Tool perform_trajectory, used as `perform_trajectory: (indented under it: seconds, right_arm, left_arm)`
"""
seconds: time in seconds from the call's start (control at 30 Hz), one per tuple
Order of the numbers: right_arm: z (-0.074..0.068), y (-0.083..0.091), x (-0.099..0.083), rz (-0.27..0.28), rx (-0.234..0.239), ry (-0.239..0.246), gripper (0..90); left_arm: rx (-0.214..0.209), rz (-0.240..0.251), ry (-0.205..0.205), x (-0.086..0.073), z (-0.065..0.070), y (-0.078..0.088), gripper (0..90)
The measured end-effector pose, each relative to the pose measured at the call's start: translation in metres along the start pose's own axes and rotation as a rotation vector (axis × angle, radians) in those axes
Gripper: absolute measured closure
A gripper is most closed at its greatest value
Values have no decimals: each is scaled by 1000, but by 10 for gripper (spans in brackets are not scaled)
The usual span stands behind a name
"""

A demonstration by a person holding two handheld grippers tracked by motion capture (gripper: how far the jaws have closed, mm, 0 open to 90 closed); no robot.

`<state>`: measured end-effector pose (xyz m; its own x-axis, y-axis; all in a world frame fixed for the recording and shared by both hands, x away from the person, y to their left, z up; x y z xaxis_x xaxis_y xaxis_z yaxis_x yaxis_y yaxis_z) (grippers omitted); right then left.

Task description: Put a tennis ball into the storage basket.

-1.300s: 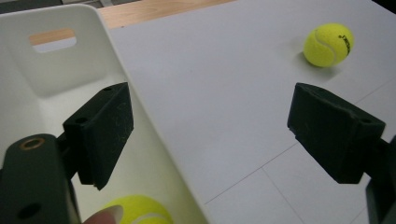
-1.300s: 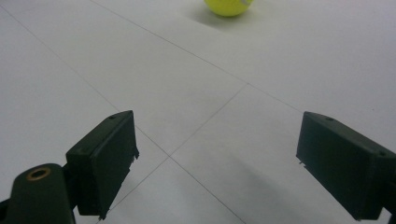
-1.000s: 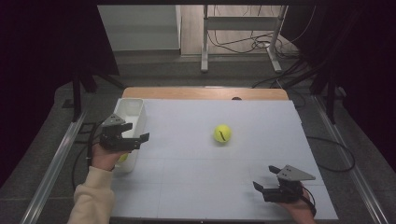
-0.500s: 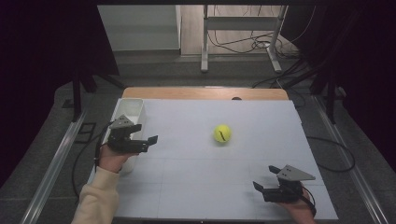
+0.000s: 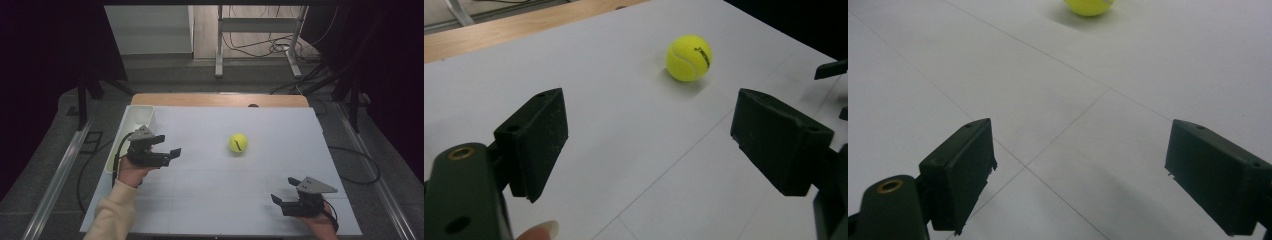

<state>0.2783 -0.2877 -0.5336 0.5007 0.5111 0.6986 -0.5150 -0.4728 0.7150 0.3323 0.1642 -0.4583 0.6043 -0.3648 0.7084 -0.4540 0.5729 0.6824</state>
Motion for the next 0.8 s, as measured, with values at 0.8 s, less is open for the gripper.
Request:
perform_trajectory:
  seconds: [0.8]
  right_arm:
    - [0,1,0,2,0,-2,130]
  left_arm:
    - [-32,-42,-66,24,30,-43,162]
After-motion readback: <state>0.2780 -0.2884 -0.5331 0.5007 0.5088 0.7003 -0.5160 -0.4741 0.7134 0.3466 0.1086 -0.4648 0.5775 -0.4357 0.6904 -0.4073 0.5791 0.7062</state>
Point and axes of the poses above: each handheld gripper's, and its own axes: y roughly backward along the jaws, x roughly out of its top, z roughly to its right, the point moved 3 cm from there along -y, roughly forward along the jaws, and after that the axes turned 12 degrees about -z, right-handed, at the moved point
